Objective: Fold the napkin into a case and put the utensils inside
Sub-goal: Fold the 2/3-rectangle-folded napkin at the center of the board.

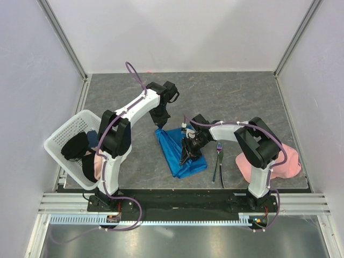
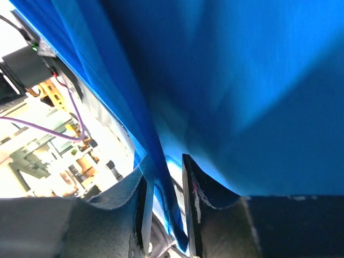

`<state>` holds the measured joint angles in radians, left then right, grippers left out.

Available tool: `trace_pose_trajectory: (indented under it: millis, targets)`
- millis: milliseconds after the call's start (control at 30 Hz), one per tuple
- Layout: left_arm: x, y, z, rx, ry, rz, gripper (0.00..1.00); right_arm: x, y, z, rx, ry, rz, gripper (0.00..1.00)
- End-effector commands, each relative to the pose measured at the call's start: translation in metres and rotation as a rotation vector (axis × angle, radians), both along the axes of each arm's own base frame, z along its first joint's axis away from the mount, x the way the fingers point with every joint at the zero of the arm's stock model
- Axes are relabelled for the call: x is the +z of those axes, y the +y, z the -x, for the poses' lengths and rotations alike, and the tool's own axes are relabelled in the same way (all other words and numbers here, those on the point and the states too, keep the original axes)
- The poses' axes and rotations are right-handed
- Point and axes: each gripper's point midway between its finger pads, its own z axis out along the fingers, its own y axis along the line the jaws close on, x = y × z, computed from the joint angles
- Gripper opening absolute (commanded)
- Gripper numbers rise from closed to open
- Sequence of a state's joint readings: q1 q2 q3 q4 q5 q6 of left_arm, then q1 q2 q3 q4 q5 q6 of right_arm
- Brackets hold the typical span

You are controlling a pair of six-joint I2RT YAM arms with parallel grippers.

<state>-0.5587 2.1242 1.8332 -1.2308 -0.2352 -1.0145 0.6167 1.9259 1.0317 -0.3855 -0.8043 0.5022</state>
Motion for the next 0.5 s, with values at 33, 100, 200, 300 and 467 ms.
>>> trace_pose_trajectory:
  millis: [33, 100, 200, 300, 467]
  targets:
    - [0.017, 0.003, -0.016, 0.000, -0.070, -0.032, 0.02, 0.015, -0.020, -0.001, 0.002, -0.070, 0.053, 0.36]
    - [0.017, 0.002, -0.014, -0.038, -0.059, -0.027, 0.02, 0.016, -0.024, -0.005, -0.010, -0.072, 0.072, 0.44]
    - [0.016, -0.002, -0.011, -0.085, -0.040, -0.005, 0.02, 0.026, -0.024, -0.023, -0.045, -0.091, 0.047, 0.56]
    - [0.012, -0.006, -0.009, -0.123, -0.030, 0.024, 0.02, 0.041, -0.020, -0.045, -0.079, -0.117, 0.000, 0.63]
    - [0.014, -0.025, -0.010, -0.220, -0.047, 0.128, 0.02, 0.042, -0.014, -0.083, -0.126, -0.156, -0.008, 0.66]
